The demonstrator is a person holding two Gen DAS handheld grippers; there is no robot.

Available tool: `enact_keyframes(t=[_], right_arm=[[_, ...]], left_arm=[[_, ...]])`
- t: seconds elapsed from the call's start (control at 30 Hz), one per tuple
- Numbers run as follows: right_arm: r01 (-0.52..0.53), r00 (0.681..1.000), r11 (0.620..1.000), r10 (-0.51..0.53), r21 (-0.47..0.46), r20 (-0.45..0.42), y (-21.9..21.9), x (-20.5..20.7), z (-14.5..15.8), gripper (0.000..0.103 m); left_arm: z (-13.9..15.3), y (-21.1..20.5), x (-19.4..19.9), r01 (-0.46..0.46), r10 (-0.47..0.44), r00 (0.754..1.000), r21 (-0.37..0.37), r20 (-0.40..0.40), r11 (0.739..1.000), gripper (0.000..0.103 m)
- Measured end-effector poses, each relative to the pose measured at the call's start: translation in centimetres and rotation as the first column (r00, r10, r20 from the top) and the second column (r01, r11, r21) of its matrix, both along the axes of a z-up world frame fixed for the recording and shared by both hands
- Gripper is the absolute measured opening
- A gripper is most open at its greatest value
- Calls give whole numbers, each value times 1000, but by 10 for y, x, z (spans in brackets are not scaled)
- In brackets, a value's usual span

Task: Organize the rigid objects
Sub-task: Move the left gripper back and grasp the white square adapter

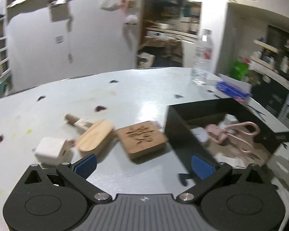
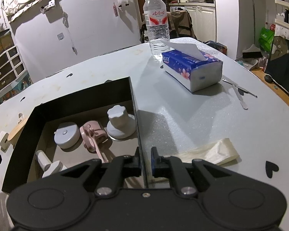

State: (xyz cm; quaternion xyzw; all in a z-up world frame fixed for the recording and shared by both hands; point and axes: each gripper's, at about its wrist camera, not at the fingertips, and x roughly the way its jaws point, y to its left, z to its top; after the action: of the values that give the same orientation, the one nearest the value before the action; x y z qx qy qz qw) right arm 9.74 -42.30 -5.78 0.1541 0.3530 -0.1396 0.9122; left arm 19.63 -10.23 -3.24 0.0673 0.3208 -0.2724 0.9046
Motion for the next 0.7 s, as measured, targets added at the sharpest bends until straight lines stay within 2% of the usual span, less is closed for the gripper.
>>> enact_keyframes(t=[0.2,0.37,0.57,0.7], right_arm=[[8,1000,1000,-8,8,8,0,-1,0,10],[8,1000,1000,-8,7,-1,0,1,-1,10],[-1,1000,1000,1,-6,-20,2,4,-2,8],[-2,1000,1000,2,-12,-24,3,4,-2,8]], left_arm=[[-10,19,18,-138,139,989,-16,46,990,103],[-16,38,41,-298,297,950,0,98,955,103],[-22,60,68,-360,356,926,13,122,933,103],[-28,73,84,-357,355,928,2,110,934,103]])
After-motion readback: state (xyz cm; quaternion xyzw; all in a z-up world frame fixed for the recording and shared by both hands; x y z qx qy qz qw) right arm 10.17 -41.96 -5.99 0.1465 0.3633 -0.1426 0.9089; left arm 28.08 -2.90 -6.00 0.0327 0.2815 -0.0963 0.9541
